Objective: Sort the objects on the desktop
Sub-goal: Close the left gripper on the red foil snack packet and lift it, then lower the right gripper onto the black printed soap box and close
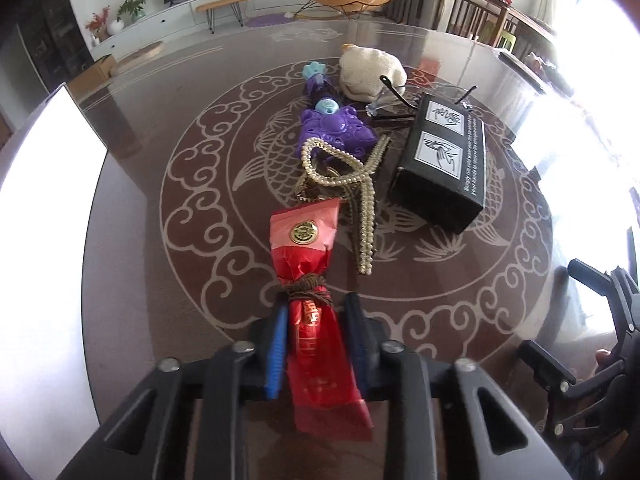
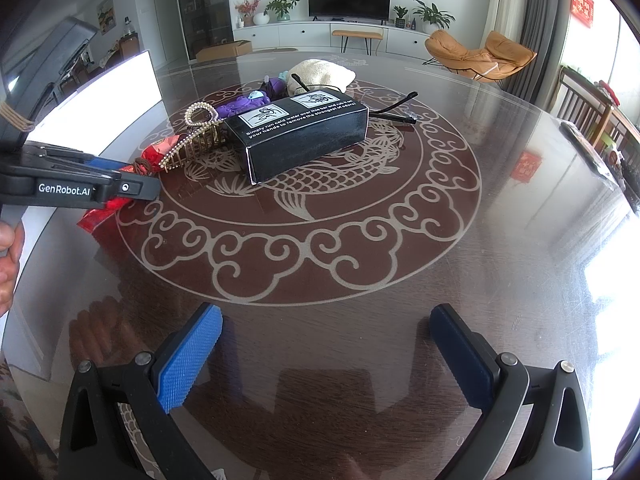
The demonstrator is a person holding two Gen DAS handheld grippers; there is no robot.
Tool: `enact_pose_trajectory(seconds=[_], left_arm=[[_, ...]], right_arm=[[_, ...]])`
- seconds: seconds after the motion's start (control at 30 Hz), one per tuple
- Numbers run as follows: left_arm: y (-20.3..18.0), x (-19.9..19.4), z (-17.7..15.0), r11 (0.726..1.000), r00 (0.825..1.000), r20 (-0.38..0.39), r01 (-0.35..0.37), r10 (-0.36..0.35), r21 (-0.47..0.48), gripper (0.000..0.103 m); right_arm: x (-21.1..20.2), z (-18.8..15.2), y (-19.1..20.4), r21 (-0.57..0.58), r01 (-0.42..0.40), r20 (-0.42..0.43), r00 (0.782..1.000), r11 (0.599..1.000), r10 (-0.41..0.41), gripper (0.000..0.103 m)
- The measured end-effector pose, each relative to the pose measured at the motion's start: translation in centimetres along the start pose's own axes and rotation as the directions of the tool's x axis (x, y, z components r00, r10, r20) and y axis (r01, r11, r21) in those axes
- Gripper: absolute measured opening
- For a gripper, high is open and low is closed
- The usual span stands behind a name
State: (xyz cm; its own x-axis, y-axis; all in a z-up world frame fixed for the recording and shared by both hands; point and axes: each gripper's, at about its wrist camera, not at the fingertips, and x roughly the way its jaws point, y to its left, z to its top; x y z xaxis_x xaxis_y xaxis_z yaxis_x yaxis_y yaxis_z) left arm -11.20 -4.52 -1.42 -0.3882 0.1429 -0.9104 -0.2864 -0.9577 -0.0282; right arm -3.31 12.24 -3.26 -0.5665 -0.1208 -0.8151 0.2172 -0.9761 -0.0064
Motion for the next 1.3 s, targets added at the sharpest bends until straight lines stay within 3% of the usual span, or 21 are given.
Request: enact_pose_trajectory(seconds=[0.07,0.4,0.5,0.57,0.67,0.73,0.8,0.87,0.93,1.0,1.13,1.17,1.2,1.23,1.27,1.3], left_arm=[[0.2,-0.7,-1.2,0.999,0.999,0.029,0.024,-0.023,-0.030,0.022],[3.8,-6.1,-9.7,0.984,0.985,0.175,0.025,0.006,-0.177,0.022],[3.6,-6.9,-10.6,0.987,0.980,0.201,0.022,0.010,-0.158,0.022],[3.1,-7.0,-10.9,0.990,0.977,0.212,0.025,0.005,-0.141,0.022],[2.7,-7.0,-11.2,0.990,0.975,0.224,0.038,-0.007,-0.136,0.022],[2.5,-7.1,-11.5,0.987,0.972,0.233,0.061,-0.025,-0.149,0.022],[2.4,-7.4,-12.1,0.984,0.969,0.246,0.074,-0.033,-0.160,0.022],[2.2,-7.9,-12.9,0.983,0.967,0.254,0.079,-0.035,-0.163,0.022],[1.9,-8.3,-13.7,0.985,0.966,0.257,0.075,-0.033,-0.156,0.022],[1.8,-8.8,-14.5,0.988,0.964,0.263,0.063,-0.025,-0.139,0.022],[1.8,-9.7,-15.7,0.989,0.960,0.280,0.067,-0.029,-0.129,0.022],[1.9,-10.0,-15.9,0.988,0.958,0.285,0.080,-0.039,-0.135,0.022],[2.1,-10.3,-15.9,0.984,0.954,0.294,0.101,-0.055,-0.145,0.022],[2.3,-10.7,-16.0,0.979,0.950,0.305,0.127,-0.074,-0.157,0.022],[2.5,-11.2,-15.9,0.974,0.944,0.317,0.149,-0.090,-0.168,0.022],[2.7,-11.6,-15.8,0.971,0.940,0.327,0.161,-0.097,-0.174,0.022]], right_arm=[[0.0,0.0,0.0,0.000,0.000,0.000,1.000,1.000,0.000,0.103],[0.0,0.0,0.0,0.000,-0.001,0.000,1.000,1.000,0.001,0.103],[0.1,1.1,-1.1,0.077,-0.072,-0.024,0.997,0.994,0.074,0.103],[0.2,3.2,-3.4,0.284,-0.212,-0.003,0.975,0.935,0.222,0.103],[1.7,7.7,-5.0,0.478,-0.251,0.012,0.960,0.842,0.280,0.103],[3.7,10.9,-4.1,0.498,-0.231,-0.043,0.956,0.836,0.290,0.103],[5.4,13.3,-2.4,0.471,-0.173,-0.101,0.964,0.865,0.247,0.103],[7.2,14.6,-0.8,0.432,-0.096,-0.160,0.970,0.897,0.181,0.103],[8.7,14.8,0.0,0.417,-0.054,-0.220,0.963,0.908,0.158,0.101],[8.0,14.6,-0.1,0.422,-0.075,-0.170,0.972,0.904,0.160,0.081],[6.3,12.9,-1.8,0.425,-0.166,-0.121,0.964,0.890,0.237,0.062],[5.6,12.4,-2.1,0.404,-0.178,-0.111,0.964,0.897,0.241,0.046],[4.6,11.9,-2.4,0.389,-0.189,-0.099,0.965,0.902,0.244,0.036],[3.6,11.5,-2.7,0.380,-0.202,-0.094,0.962,0.902,0.255,0.016],[3.0,11.1,-2.9,0.372,-0.216,-0.102,0.957,0.903,0.271,0.007],[2.6,10.7,-3.1,0.356,-0.222,-0.119,0.953,0.908,0.280,0.007]])
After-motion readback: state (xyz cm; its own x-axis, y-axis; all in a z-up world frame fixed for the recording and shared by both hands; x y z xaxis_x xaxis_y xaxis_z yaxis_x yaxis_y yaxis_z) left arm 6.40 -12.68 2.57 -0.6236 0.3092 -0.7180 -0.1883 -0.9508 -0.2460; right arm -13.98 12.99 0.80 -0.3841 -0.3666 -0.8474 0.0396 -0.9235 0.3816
